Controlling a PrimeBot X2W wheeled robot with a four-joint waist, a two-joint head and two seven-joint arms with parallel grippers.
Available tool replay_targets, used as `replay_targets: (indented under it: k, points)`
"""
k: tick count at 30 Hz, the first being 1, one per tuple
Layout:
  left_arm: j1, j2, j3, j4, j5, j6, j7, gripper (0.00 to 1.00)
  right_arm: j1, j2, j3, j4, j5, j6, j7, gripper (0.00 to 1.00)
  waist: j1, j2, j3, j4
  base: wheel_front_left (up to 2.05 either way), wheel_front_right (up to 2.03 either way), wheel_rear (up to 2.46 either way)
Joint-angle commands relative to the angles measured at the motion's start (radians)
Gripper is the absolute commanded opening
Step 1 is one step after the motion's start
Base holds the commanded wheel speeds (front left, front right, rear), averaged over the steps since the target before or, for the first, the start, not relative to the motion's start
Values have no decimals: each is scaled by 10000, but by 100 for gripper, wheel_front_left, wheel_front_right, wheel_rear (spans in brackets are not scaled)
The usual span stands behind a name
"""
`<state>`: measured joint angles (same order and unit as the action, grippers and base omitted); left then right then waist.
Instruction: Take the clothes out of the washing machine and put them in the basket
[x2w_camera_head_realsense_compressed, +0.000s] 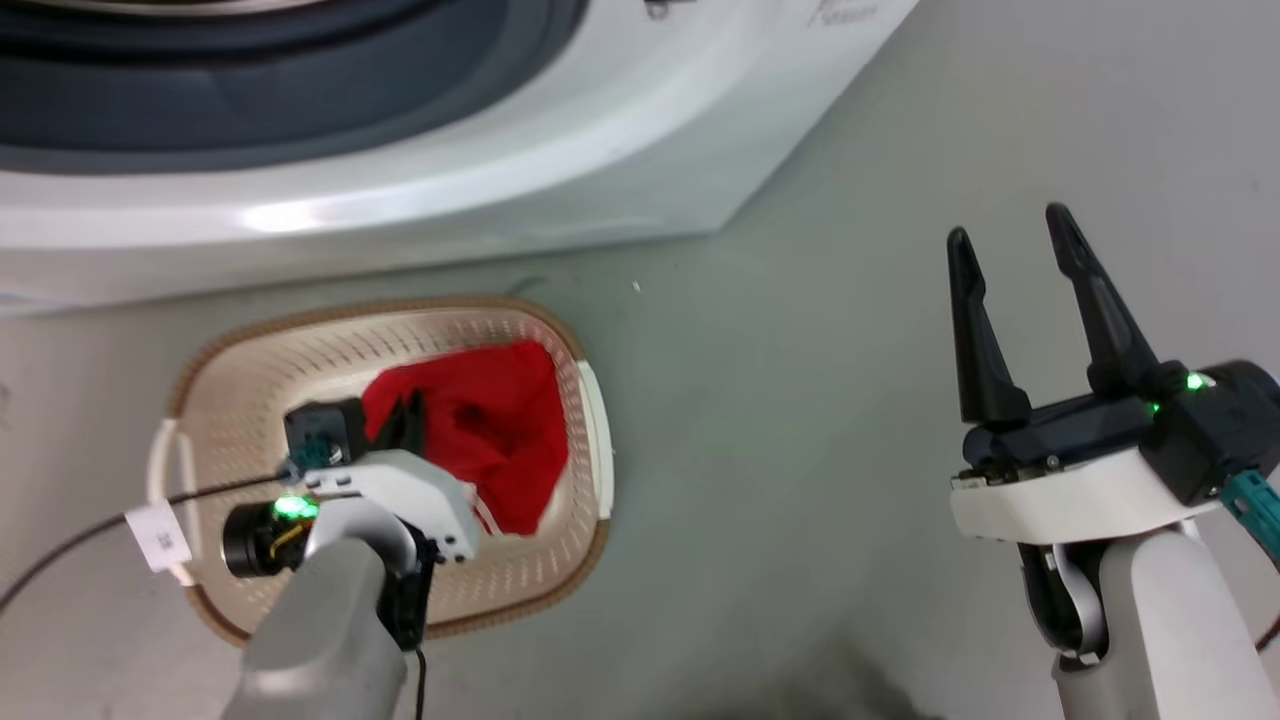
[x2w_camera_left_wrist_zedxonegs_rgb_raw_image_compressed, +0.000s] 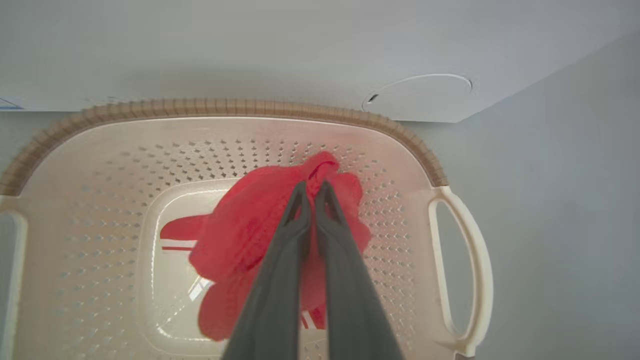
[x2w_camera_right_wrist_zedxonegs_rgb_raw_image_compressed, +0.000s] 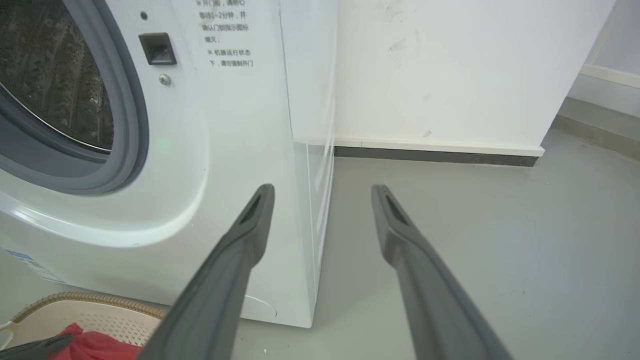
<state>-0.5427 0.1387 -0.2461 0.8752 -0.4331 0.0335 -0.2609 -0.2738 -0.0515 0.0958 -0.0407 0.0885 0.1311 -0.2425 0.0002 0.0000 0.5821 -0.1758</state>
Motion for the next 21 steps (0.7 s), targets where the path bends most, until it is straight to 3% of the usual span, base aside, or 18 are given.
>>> replay_targets:
  k: [1,9,21]
  points:
    - [-468,59,88,605,45,-73,-50,0,-316,24,89,-89,95,-7,-94,100,-2,0,1061,-442,0,0,0]
    - [-1668,153,8,2764,110,-239,74,0,-648,22,356,-78,227,-7,-205,100,-2,0,1870,-786,0,0,0]
    - [-2197,351,199,4021,-245,284,842,0,-931,24,563,-105,478,-7,-233,100,-2,0,2404,-1036,0,0,0]
